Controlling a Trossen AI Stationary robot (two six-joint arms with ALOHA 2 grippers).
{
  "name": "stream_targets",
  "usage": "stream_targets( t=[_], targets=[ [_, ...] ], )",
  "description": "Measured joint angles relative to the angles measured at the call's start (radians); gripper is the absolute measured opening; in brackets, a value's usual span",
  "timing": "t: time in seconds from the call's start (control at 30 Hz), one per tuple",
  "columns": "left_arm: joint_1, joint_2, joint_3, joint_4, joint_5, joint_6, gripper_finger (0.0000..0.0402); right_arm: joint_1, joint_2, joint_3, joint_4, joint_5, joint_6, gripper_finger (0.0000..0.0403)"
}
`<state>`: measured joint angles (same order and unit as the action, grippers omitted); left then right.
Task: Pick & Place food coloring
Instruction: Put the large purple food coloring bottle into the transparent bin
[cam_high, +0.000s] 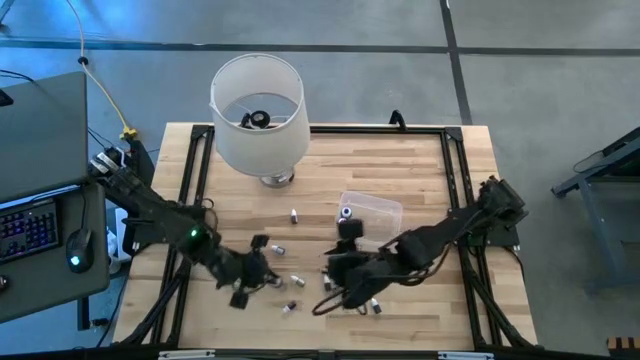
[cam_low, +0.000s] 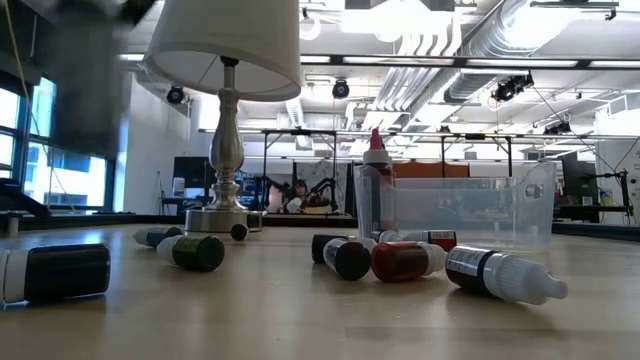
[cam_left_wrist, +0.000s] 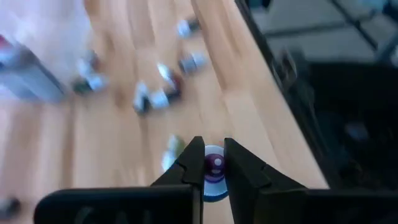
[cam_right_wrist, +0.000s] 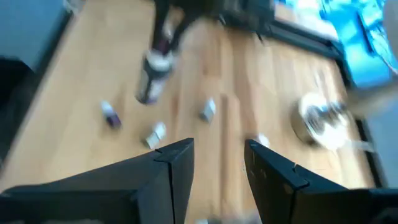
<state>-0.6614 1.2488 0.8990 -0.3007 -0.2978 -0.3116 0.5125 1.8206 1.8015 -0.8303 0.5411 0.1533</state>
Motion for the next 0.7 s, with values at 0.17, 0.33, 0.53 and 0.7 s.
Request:
stream_targets(
  t=[0.17,0.33,0.53,0.7],
  targets=[
    [0.190,0.041,0.117,0.006,0.065,0.068,0.0034,0.030,-0.057,0.000,-0.291,0.080,0.200,0.0133],
    [0.380,0.129,0.256,0.014,0.133,0.199,0.0030,0.067,-0.061,0.000,-0.559,0.115,0.441,0.0133],
    [0.528,0.279,0.406,0.007,0.204,0.298,0.0031,0.122,-0.103,-0.157,-0.518,0.105,0.526,0.0133],
    [0.620,0.358,0.497,-0.005,0.316,0.308,0.0032,0.146,-0.240,-0.506,-0.202,0.091,0.547,0.0133]
  ],
)
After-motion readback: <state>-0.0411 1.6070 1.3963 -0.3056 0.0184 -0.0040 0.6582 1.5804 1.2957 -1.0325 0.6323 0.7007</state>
